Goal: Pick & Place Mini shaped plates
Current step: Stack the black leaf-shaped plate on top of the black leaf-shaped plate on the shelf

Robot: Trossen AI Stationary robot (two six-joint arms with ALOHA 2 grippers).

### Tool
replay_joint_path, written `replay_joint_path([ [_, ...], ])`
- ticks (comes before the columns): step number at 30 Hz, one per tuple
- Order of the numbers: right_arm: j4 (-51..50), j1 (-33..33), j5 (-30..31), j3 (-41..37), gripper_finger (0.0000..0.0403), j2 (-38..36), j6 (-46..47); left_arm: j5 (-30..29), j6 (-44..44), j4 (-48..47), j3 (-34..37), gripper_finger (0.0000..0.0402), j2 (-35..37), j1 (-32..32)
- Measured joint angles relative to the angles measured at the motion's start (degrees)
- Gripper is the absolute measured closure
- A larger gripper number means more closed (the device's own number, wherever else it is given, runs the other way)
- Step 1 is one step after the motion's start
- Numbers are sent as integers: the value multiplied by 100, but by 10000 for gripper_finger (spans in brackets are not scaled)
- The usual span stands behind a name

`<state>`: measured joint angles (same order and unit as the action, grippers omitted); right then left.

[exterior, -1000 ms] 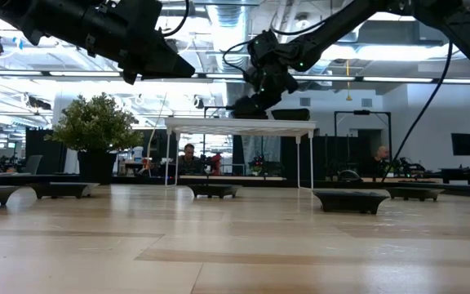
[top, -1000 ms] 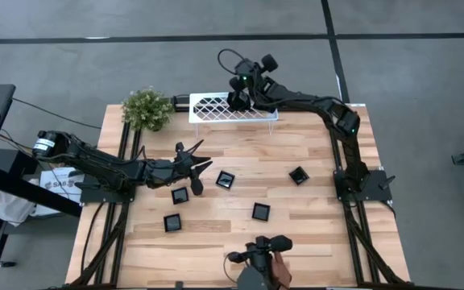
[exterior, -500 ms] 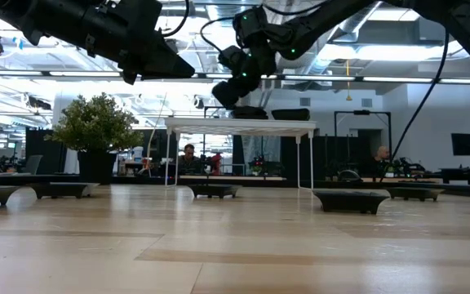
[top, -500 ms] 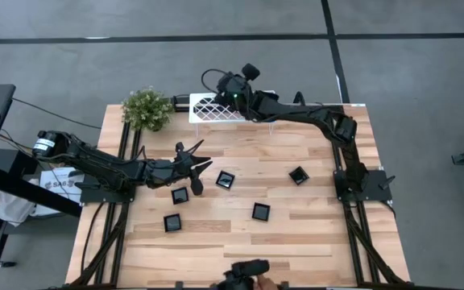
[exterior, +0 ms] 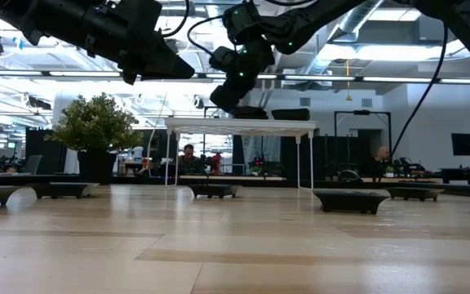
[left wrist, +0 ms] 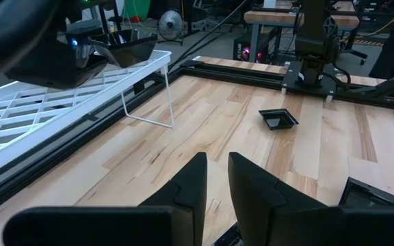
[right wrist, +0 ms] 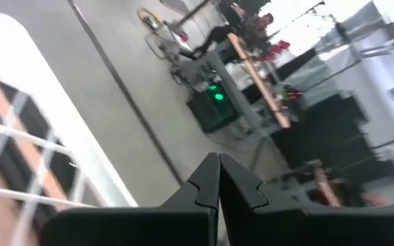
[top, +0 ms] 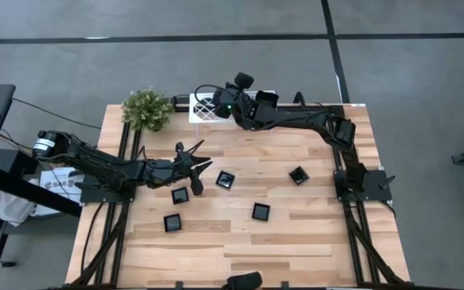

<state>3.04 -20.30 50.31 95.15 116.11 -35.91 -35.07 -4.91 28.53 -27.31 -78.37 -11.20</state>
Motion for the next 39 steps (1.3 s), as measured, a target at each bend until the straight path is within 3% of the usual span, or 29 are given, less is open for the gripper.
replay_joint_path([
  [23, 41, -1, 1426, 0, 403, 0, -1440, 0, -1, -3, 0, 339, 0, -2],
  [39, 43, 4, 1818, 2, 403, -410, -1717, 0, -2, -20, 0, 339, 0, -2],
])
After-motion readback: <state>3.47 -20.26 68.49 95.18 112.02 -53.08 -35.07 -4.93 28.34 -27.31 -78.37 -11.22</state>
